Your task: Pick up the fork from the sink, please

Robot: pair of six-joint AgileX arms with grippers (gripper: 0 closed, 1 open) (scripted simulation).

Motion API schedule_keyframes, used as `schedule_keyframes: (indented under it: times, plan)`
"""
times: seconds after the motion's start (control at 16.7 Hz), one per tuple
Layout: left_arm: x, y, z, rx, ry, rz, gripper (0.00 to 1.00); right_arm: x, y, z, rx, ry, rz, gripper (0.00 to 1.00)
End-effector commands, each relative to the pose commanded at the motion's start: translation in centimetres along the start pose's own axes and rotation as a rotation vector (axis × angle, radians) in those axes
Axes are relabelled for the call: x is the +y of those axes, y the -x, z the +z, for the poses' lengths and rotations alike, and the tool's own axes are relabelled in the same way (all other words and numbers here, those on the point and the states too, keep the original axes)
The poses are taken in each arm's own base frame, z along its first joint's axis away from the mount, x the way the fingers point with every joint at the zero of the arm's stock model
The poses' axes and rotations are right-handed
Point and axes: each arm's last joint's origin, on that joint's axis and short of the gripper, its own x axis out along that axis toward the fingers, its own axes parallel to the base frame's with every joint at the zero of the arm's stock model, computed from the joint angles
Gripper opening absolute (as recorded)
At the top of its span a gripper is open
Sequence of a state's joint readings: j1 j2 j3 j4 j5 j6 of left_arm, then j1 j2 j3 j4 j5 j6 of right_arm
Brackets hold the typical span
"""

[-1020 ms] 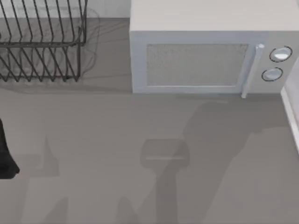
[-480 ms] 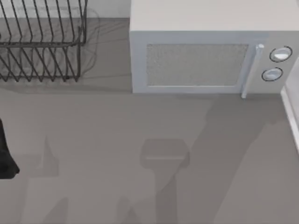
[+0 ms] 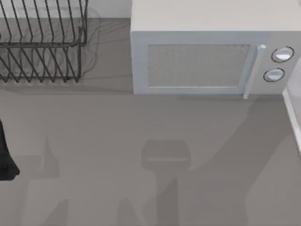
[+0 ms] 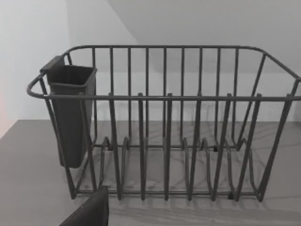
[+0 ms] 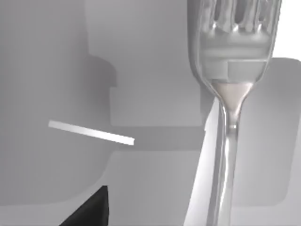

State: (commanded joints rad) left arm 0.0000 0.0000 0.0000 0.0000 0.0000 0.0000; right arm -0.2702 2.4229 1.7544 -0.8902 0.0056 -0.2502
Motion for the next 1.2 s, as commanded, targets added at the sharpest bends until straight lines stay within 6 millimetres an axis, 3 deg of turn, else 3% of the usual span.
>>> schedule_keyframes:
  times: [0.24, 0.54, 1.2]
  plan:
    - [0.0, 0.0, 0.0, 0.0, 0.0, 0.0, 1.0, 0.1, -5.2, -0.7, 0.007, -0.002, 0.002, 1.0]
    - [0.0, 0.0, 0.0, 0.0, 0.0, 0.0, 1.0, 0.1, -5.8, -0.8, 0.012, -0.002, 0.003, 1.0]
    - [0.0, 0.0, 0.0, 0.0, 0.0, 0.0, 1.0, 0.1, -5.8, -0.8, 0.012, -0.002, 0.003, 0.17]
